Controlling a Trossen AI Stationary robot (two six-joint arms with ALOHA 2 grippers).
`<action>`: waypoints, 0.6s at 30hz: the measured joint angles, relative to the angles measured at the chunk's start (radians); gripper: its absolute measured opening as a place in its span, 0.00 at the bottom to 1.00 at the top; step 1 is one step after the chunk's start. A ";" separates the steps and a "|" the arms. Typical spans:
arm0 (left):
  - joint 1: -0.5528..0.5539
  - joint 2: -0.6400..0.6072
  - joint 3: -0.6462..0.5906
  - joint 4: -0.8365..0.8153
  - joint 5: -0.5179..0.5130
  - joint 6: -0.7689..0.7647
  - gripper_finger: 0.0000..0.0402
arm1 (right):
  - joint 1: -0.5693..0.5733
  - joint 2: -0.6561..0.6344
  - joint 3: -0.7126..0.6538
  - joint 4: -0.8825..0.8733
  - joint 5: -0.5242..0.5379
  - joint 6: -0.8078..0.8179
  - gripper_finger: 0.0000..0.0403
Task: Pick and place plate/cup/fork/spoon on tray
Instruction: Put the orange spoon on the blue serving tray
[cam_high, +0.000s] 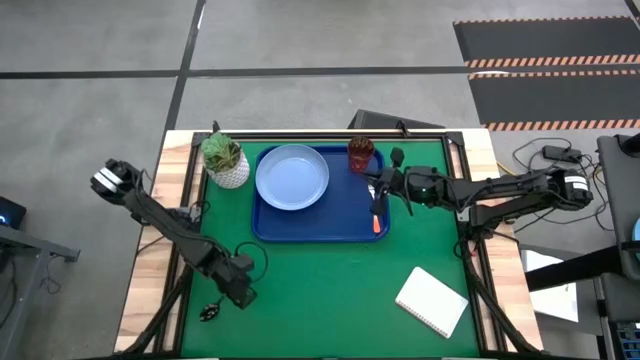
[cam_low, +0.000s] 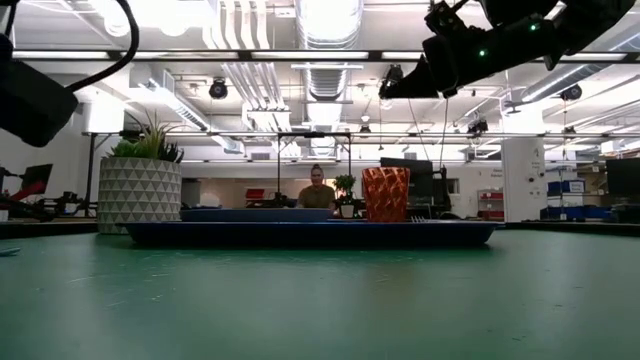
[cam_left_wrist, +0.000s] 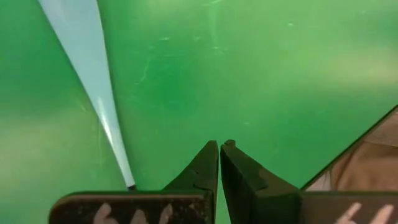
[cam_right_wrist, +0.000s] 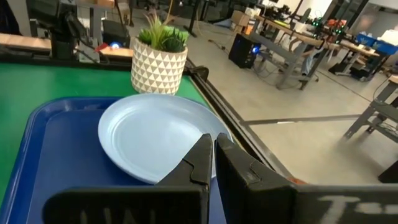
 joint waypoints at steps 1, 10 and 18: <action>-0.003 0.004 0.003 0.000 -0.008 0.000 0.00 | 0.000 0.000 0.000 0.005 0.000 0.001 0.02; -0.027 0.015 0.000 -0.007 -0.012 -0.029 0.00 | -0.004 0.000 0.000 0.005 0.000 -0.009 0.02; -0.029 0.015 -0.008 -0.007 -0.011 -0.025 0.00 | -0.004 0.001 0.000 0.004 0.000 -0.006 0.02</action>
